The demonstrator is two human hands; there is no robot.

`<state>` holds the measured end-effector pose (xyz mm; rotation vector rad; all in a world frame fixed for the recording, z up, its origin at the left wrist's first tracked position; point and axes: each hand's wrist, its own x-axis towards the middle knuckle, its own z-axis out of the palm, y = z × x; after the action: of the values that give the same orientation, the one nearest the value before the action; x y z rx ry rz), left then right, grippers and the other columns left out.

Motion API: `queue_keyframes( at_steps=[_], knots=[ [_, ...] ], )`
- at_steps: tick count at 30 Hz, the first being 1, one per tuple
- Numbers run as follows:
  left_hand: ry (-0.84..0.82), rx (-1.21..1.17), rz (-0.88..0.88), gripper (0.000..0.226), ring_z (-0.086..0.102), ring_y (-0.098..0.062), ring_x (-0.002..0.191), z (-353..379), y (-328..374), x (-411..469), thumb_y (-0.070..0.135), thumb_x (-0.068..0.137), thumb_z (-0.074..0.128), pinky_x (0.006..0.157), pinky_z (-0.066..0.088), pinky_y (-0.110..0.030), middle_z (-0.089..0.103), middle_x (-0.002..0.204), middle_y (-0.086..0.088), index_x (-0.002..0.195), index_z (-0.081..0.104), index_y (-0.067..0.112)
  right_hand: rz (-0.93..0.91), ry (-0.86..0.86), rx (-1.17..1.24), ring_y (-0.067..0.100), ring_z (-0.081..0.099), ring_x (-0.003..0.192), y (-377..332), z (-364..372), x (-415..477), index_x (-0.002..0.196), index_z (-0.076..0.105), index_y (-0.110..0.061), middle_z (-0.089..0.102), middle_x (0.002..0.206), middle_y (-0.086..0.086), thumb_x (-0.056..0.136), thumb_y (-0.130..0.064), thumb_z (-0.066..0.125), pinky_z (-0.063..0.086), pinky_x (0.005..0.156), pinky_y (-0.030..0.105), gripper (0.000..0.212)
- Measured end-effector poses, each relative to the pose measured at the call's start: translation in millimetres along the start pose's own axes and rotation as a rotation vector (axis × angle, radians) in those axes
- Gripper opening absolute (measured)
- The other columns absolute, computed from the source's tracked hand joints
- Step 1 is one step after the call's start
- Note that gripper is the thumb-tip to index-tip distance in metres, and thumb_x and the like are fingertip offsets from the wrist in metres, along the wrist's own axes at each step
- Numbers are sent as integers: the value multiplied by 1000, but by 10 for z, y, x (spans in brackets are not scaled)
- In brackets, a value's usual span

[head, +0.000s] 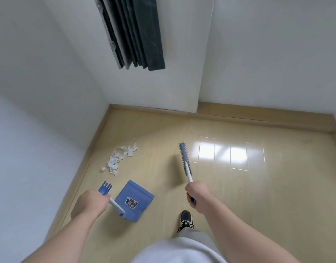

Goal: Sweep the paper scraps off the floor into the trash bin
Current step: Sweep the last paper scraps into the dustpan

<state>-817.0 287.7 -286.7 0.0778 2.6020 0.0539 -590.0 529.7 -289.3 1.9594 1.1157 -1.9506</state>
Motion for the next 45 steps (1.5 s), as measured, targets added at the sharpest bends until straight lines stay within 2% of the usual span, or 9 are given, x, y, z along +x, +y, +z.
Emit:
queue_keyframes(
  at_steps=[3, 7, 11, 15, 22, 28, 36, 39, 45],
  knots=[
    [20, -4, -38, 26, 60, -17, 63, -288, -44, 32, 45, 93, 53, 52, 39, -23, 67, 77, 1, 91, 71, 26, 39, -9, 45, 14, 36, 55, -323, 372, 95, 121, 53, -4, 45, 79, 8, 91, 0, 36, 29, 33, 12, 35],
    [78, -11, -120, 28, 60, -16, 69, -661, -384, 312, 47, 93, 53, 56, 43, -23, 66, 81, 3, 86, 68, 25, 136, -38, 93, 12, 32, 53, -722, 1012, 89, 135, 52, -4, 37, 69, 6, 96, 0, 34, 28, 34, 13, 43],
    [65, -90, -186, 26, 64, -17, 75, -904, -785, 745, 48, 88, 54, 64, 53, -26, 67, 88, 6, 87, 70, 27, 80, -50, 25, 12, 39, 57, -921, 1619, 101, 115, 55, -12, 44, 78, 5, 94, -4, 38, 35, 43, 18, 28],
    [10, -178, -216, 21, 66, -18, 74, -1082, -1138, 1166, 42, 84, 57, 62, 50, -25, 69, 91, 6, 88, 71, 27, 96, -29, -23, 13, 42, 56, -1032, 2193, 206, 123, 60, -13, 49, 86, 4, 89, -7, 38, 38, 37, 12, 41],
    [-42, -227, -252, 30, 65, -22, 67, -1413, -1710, 1887, 45, 86, 63, 58, 42, -24, 68, 76, -2, 76, 64, 18, 16, 11, -164, 14, 41, 59, -1350, 3317, 206, 123, 53, -11, 45, 82, 7, 92, -5, 35, 37, 35, 11, 37],
    [-53, -182, -272, 35, 67, -20, 66, -1599, -1956, 2353, 52, 87, 60, 54, 42, -23, 68, 73, 0, 77, 63, 18, 54, 46, -173, 15, 43, 60, -1757, 3976, 364, 109, 51, -9, 47, 85, 9, 97, -8, 39, 38, 32, 12, 17],
    [-52, -171, -410, 43, 62, -14, 62, -1797, -2133, 2751, 57, 90, 57, 54, 44, -24, 66, 67, 4, 70, 64, 20, 225, 71, -128, 13, 45, 58, -2396, 4835, 963, 109, 58, -15, 48, 74, 3, 97, -14, 48, 43, 32, 13, 15],
    [-61, -206, -437, 47, 61, -15, 58, -1849, -2160, 2896, 60, 88, 56, 56, 50, -30, 68, 65, 3, 70, 68, 18, 231, 65, -242, 13, 43, 57, -2636, 5153, 1116, 104, 55, -14, 48, 75, 2, 97, -11, 46, 40, 38, 17, 12],
    [-74, -169, -476, 48, 51, -18, 51, -1890, -2153, 3106, 56, 89, 56, 50, 36, -24, 55, 58, 2, 61, 50, 17, 216, 31, -501, 13, 43, 54, -2747, 5683, 1129, 104, 58, -17, 49, 75, 2, 95, -11, 46, 38, 39, 16, 16]
  ],
)
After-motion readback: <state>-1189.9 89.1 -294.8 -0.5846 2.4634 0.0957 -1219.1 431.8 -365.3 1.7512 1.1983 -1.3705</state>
